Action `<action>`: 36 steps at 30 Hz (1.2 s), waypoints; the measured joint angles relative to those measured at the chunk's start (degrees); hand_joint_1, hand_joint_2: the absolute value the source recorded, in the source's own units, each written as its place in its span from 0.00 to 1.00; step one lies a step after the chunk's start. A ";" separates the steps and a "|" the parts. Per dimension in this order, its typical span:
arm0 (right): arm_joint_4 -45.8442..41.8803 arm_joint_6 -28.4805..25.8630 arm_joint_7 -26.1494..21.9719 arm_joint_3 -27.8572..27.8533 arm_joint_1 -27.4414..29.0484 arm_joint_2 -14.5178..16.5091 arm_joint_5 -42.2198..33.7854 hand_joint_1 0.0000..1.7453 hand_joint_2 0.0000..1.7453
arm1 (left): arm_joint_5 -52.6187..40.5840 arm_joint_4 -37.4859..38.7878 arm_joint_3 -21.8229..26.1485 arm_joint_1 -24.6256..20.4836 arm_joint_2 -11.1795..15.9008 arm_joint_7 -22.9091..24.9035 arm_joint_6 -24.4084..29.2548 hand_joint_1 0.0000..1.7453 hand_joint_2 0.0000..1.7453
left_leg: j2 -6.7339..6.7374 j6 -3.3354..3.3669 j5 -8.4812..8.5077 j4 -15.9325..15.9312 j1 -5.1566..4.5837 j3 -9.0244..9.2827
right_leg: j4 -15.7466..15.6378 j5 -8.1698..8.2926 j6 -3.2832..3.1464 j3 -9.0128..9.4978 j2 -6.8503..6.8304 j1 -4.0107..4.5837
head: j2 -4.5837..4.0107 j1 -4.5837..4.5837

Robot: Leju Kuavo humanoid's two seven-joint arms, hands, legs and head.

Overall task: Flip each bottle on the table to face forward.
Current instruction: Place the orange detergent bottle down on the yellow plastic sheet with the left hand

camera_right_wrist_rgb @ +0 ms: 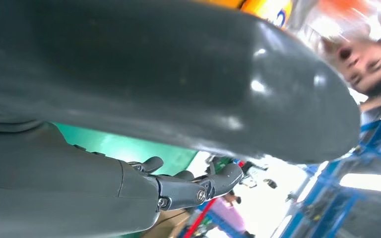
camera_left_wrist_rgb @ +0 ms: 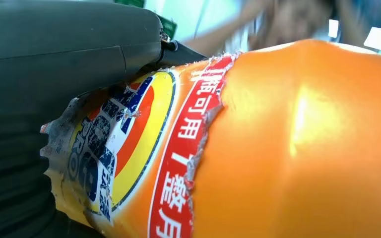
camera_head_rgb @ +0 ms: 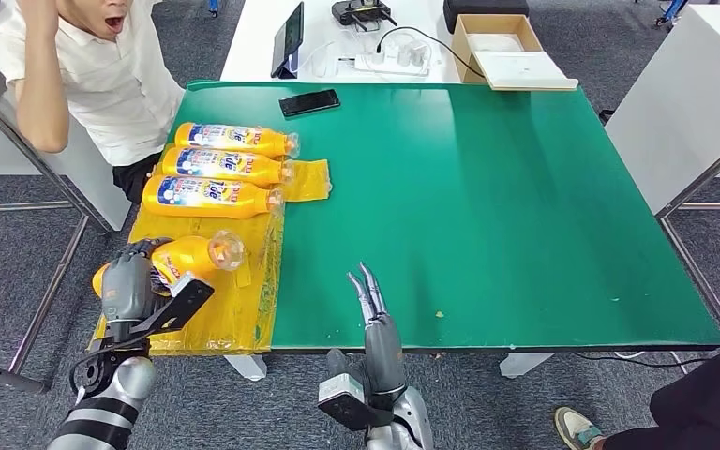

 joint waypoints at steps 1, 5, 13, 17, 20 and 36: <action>-0.21 0.17 -0.02 -0.34 0.17 0.08 -0.30 0.00 0.00 | -2.31 1.67 -0.02 -0.67 0.47 1.23 -1.62 1.00 1.00 | 0.02 -0.01 0.01 0.00 0.01 0.00 | 0.01 0.00 0.00 -0.01 0.00 0.00 | 0.00 0.00; -0.46 0.61 -0.07 -0.96 0.40 0.27 -0.91 0.00 0.00 | -7.45 6.44 -0.59 -3.28 1.43 3.84 -5.47 1.00 1.00 | -0.01 -0.03 0.02 0.00 0.01 0.00 | 0.02 0.00 0.00 0.03 0.00 0.00 | 0.01 0.02; 1.47 1.66 -0.20 -1.24 -0.08 0.75 -3.02 0.00 0.00 | -16.03 17.27 -5.37 -11.00 2.76 7.30 -14.59 0.94 1.00 | -0.08 -0.06 0.02 -0.01 0.00 0.29 | 0.03 -0.02 -0.03 0.34 -0.04 -0.01 | 0.00 0.02; 3.29 1.69 -0.20 -1.24 -0.62 0.92 -4.19 0.00 0.00 | -12.05 19.98 -5.86 -12.59 2.74 4.56 -16.00 0.19 1.00 | -0.10 -0.13 0.06 -0.02 0.00 0.47 | 0.12 -0.03 -0.07 0.48 -0.04 0.00 | 0.01 0.01; 4.30 2.05 -0.20 -1.24 -0.85 1.02 -5.25 0.00 0.00 | -6.69 20.11 -5.82 -12.66 2.74 0.93 -19.38 0.00 1.00 | -0.09 -0.21 0.11 -0.02 0.00 0.51 | 0.20 0.03 -0.15 0.48 -0.04 0.00 | 0.00 0.01; 6.92 3.64 -0.21 -1.24 -1.52 1.22 -6.92 0.00 0.00 | 8.85 8.87 -8.73 -7.14 3.52 -5.01 -30.14 0.00 1.00 | -0.26 -0.24 0.14 -0.02 -0.02 0.43 | 0.26 0.05 -0.22 0.42 -0.10 -0.01 | 0.01 0.02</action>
